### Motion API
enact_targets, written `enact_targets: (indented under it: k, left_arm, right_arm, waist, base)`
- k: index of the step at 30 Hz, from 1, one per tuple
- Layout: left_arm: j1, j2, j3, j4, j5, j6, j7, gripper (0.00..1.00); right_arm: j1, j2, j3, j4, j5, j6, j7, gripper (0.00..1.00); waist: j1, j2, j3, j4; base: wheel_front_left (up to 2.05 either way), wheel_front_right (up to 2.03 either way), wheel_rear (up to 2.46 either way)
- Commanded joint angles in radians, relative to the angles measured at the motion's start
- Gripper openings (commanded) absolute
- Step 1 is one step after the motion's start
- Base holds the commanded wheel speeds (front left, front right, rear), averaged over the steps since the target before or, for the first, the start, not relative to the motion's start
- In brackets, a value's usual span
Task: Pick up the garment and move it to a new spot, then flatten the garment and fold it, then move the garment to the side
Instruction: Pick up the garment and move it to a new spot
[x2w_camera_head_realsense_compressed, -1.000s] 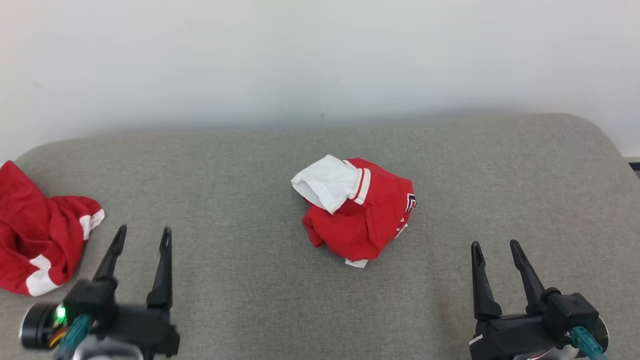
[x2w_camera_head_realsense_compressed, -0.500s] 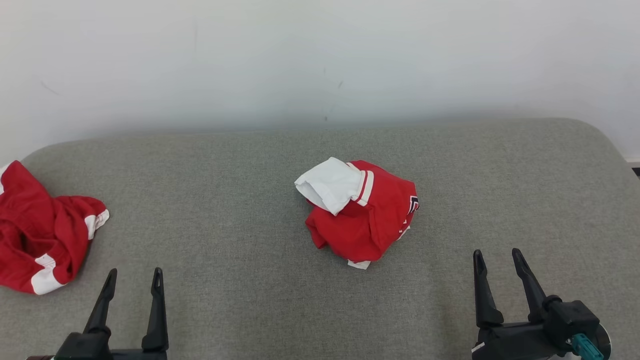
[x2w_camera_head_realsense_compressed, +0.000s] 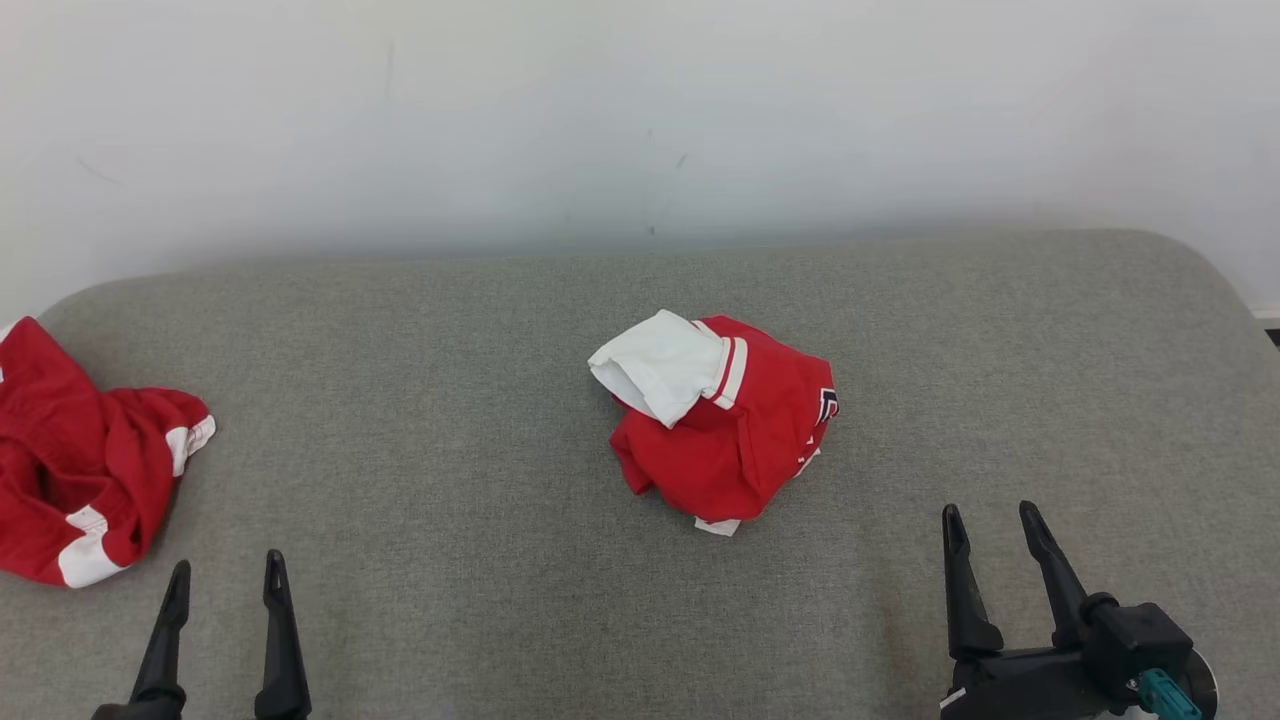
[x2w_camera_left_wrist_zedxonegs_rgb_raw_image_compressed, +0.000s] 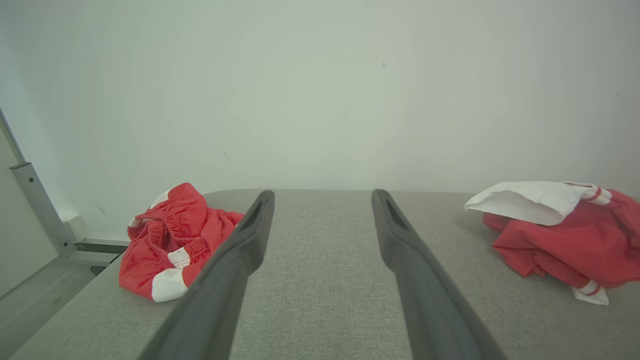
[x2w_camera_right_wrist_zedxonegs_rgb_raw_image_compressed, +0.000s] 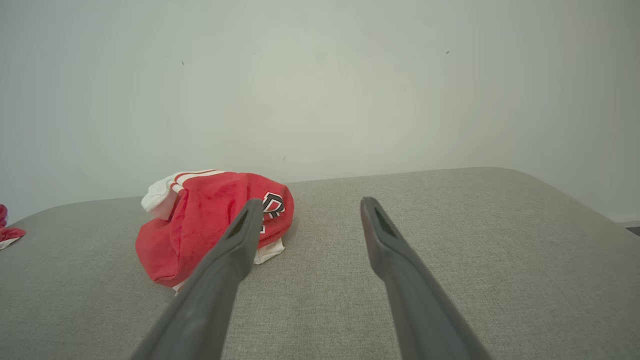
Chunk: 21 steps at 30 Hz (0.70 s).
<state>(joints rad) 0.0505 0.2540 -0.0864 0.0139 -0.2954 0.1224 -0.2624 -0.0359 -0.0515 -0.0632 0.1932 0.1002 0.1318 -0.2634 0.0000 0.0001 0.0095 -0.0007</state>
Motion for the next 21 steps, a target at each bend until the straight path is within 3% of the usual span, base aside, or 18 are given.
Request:
enact_targets:
  k: [1,21]
  left_arm:
    - [0.018,-0.006,0.008,-0.004,0.011,-0.005,-0.003,1.00]
    - [0.038,-0.070,0.073,0.037,0.116,-0.067,-0.003,1.00]
  right_arm:
    - [0.002,0.002,0.003,0.002,0.002,-0.002,-0.002,1.00]
    - [0.013,0.002,0.024,0.022,-0.023,-0.002,-0.002,1.00]
  waist:
    - [0.0000,-0.0001,-0.001,-0.001]
    - [0.0000,-0.0001,-0.019,-0.006]
  base:
    - [0.00,0.00,0.00]
    - [0.00,0.00,0.00]
